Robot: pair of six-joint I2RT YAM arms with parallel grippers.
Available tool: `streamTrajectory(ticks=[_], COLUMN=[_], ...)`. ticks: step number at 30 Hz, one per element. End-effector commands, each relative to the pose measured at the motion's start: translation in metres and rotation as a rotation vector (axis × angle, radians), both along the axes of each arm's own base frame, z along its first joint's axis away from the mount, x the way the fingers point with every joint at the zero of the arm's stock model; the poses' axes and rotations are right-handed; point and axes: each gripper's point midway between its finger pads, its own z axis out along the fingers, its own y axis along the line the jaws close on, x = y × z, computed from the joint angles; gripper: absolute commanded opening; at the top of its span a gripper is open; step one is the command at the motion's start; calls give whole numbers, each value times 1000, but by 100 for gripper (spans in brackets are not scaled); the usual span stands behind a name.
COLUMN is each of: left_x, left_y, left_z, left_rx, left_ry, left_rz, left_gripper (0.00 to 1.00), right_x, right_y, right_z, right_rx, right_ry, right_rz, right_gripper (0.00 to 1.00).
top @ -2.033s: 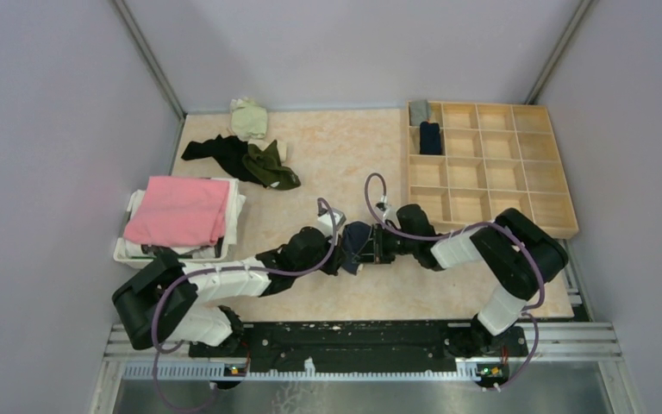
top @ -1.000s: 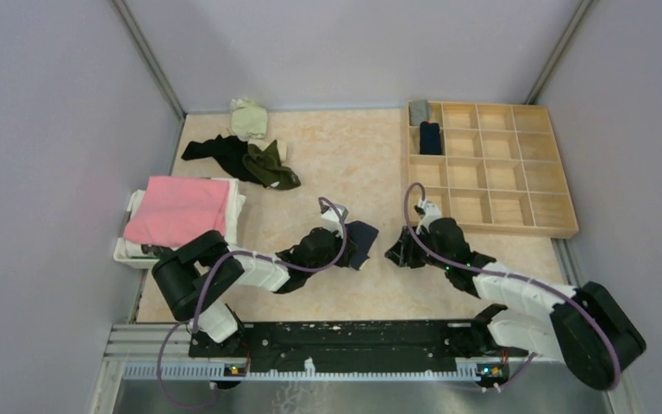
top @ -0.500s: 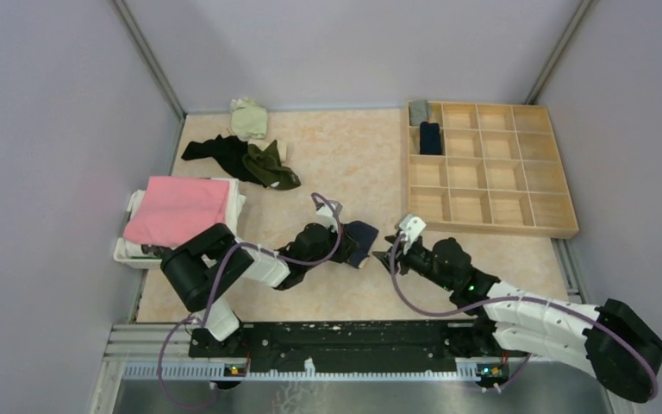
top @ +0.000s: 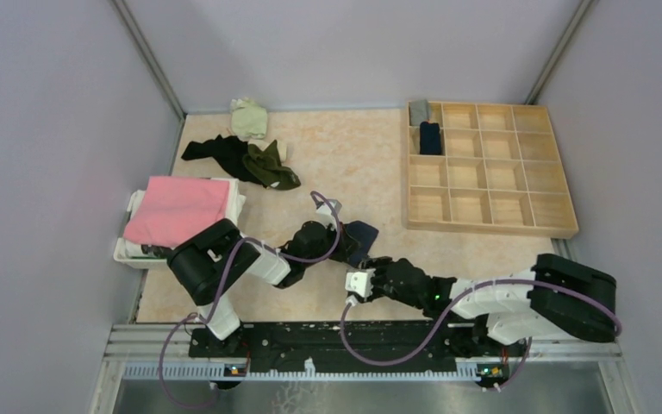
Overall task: Roll the underwear
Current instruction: Roll the underwear to the center of the board.
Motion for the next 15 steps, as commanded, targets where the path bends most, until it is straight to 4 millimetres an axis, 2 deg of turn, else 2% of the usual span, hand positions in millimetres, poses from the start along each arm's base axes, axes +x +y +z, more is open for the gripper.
streamTrajectory(ticks=[1,10,15], left_x=[-49,-49,-48], left_y=[63,64,64], left_z=[-98,-99,-97], left_rx=[327,318,313], left_ry=[251,258,257], left_rz=[-11,-15,-15], left_gripper=[0,0,0], right_x=[13,23,29], right_y=[26,39,29], right_z=[18,-1,-17], right_rx=[-45,-129,-194], right_ry=[-196,-266,-267], right_rz=[34,0,-42], right_gripper=[52,52,43])
